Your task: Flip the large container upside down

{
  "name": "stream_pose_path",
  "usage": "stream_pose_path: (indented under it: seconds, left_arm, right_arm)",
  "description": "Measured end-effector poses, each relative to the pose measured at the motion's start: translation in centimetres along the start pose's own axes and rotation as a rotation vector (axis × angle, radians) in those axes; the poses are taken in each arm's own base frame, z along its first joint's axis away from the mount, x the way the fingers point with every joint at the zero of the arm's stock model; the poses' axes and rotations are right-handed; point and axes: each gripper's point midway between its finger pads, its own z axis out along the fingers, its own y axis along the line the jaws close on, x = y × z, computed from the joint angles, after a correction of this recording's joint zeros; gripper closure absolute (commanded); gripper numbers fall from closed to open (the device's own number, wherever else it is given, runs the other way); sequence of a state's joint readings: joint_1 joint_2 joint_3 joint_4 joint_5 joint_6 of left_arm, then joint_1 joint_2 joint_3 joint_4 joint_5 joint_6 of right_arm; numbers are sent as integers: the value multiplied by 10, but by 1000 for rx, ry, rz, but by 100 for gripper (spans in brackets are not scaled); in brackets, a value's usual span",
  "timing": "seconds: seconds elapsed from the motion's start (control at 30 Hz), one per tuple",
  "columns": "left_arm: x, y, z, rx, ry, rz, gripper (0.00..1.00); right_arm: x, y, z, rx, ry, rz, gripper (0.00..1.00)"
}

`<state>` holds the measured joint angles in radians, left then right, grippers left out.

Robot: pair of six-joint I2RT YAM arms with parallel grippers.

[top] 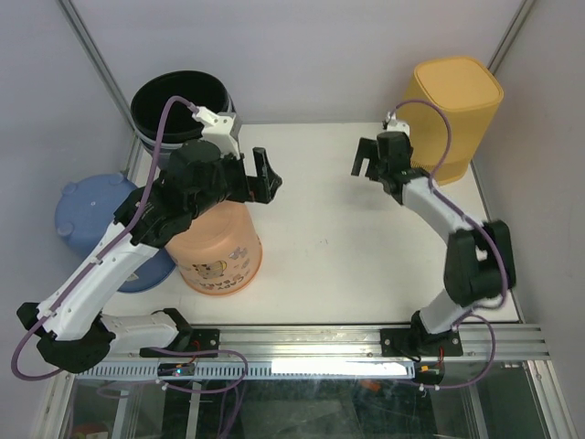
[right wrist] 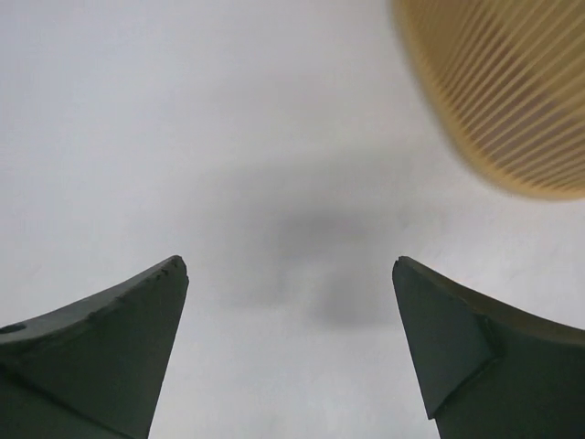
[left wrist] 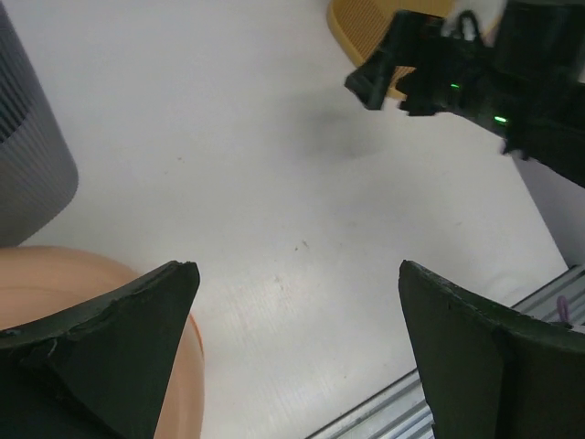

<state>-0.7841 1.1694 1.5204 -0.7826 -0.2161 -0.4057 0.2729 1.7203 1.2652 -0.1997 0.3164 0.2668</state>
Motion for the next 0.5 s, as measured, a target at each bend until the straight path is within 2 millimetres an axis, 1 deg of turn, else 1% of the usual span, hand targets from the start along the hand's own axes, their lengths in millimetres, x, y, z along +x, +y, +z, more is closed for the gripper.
stream_pose_path:
  seconds: [0.07,0.1,0.13,0.17,0.2,0.23,0.27,0.3,0.33,0.4,0.43,0.5]
  left_arm:
    - [8,10,-5,-45,27,7,1]
    - [11,17,-8,-73,39,11,1]
    - [15,24,-14,-105,52,15,1]
    - [17,28,-18,-122,59,14,1]
    - [19,34,-23,-146,63,9,1]
    - [20,38,-27,-162,62,7,1]
    - [20,41,-32,-178,58,2,1]
    - [19,45,-35,-195,52,-2,1]
    - [18,49,-38,-218,45,-9,1]
    - [15,57,-38,-260,42,-14,1]
    - [13,60,-35,-277,44,-17,1]
    - [-3,64,-25,-315,36,-28,1]
  right_arm:
    - [11,21,-45,-164,-9,31,3]
    - [13,34,-73,-266,-26,51,3]
    - [11,45,-96,-354,-51,71,3]
    - [9,56,-116,-434,-74,84,3]
    - [9,66,-131,-501,-91,93,3]
    - [11,78,-147,-576,-104,103,3]
    - [17,89,-160,-642,-98,106,3]
    - [26,99,-168,-692,-79,105,3]
    - [39,110,-175,-737,-42,102,3]
    - [67,123,-180,-790,45,96,3]
    - [79,126,-179,-801,88,99,3]
    - [93,127,-175,-794,145,110,3]
